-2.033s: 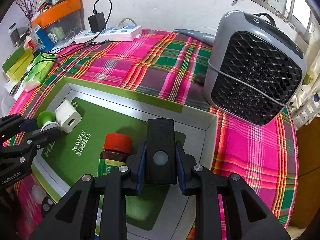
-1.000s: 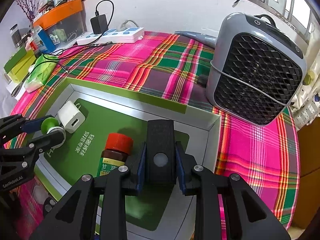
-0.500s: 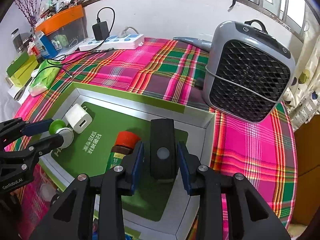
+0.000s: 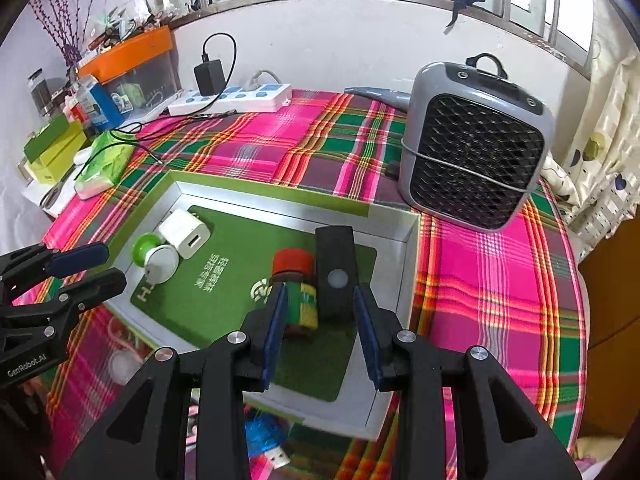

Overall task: Organize rigid objects
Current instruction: 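Lower the spool beside the white plug and open the left gripper while the right gripper lowers the case, then withdraw both grippers and grasp the blue USB stick with the right gripper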

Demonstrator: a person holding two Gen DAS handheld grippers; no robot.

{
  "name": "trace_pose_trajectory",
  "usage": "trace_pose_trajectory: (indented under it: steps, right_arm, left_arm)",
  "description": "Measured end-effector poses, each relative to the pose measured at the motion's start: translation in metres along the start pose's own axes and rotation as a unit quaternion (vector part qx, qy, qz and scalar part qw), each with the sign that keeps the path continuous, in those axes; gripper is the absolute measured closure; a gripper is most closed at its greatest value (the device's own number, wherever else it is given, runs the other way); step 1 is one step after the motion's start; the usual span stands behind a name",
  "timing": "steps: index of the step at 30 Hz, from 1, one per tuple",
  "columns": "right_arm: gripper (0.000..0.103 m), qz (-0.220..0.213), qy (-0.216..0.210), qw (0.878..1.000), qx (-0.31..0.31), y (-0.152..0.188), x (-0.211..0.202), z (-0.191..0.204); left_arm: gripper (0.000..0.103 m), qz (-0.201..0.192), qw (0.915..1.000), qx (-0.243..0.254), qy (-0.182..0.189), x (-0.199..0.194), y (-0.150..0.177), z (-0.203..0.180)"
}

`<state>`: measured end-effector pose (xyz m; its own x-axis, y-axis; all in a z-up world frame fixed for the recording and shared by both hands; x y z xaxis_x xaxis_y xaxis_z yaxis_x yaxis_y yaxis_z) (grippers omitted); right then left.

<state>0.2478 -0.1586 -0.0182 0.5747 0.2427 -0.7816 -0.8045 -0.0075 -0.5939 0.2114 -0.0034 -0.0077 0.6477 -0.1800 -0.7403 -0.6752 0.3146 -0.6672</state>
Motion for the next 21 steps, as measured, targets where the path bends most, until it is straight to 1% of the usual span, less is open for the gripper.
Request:
trace_pose_trajectory:
  steps: [7,12,16,18,21]
  right_arm:
    - [0.067,-0.009,-0.006,1.000,0.012,0.016,-0.019,0.002]
    - [0.067,-0.013,-0.012,1.000,0.026,0.035,-0.031,0.004]
    - [0.067,-0.021,-0.008,0.999,0.034,0.048,-0.040,0.006]
    - [0.067,-0.030,0.001,0.999,0.037,0.055,-0.045,0.008]
    - [0.067,-0.029,0.000,0.998,0.057,0.067,-0.050,0.009]
  left_arm:
    - [0.064,-0.007,0.9999,-0.012,-0.002,-0.017,0.012,0.002]
    - [0.064,-0.013,0.9995,-0.027,0.000,-0.027,0.025,0.005]
    - [0.064,-0.014,0.9992,-0.037,0.002,-0.034,0.037,0.007]
    - [0.064,-0.015,0.9991,-0.040,0.003,-0.036,0.043,0.008]
    - [0.064,-0.014,0.9988,-0.046,0.005,-0.039,0.051,0.009]
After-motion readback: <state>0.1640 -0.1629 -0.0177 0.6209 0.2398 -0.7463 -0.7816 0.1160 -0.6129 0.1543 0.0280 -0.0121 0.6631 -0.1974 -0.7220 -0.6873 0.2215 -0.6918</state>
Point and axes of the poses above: each gripper's, at about its wrist camera, not at the fingertips, and x roughly the way its jaws point, z to its left, y to its underside, the point moved 8 cm from there along x, roughly the way its jaws point, and after that the axes turned 12 degrees about x, right-handed, at the moved point
